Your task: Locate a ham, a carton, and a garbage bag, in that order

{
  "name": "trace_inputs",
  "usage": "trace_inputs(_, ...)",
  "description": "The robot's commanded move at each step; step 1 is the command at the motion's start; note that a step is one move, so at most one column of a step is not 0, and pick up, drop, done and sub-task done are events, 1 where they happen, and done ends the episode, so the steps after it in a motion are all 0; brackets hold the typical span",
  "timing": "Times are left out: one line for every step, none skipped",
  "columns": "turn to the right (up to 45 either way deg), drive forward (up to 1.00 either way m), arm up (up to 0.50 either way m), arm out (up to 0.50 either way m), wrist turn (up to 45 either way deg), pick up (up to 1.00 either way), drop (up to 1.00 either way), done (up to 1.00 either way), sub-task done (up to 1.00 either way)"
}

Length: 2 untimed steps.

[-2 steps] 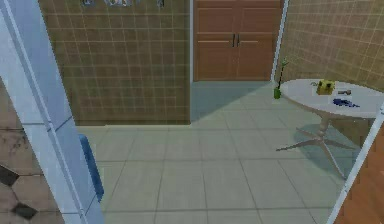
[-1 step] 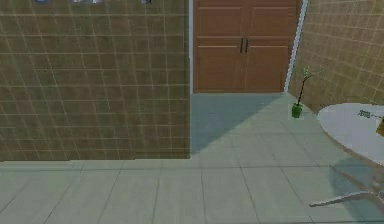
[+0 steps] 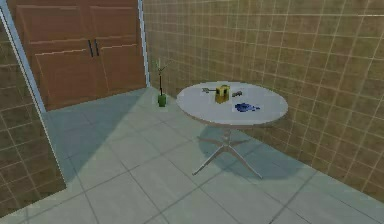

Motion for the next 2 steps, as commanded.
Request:
trace_inputs(0.0,0.65,0.0,0.0,0.0,0.0,0.0,0.0,0.0)
trace_inputs(45.0,0.0,0.0,0.0,0.0,0.0,0.0,0.0,0.0)
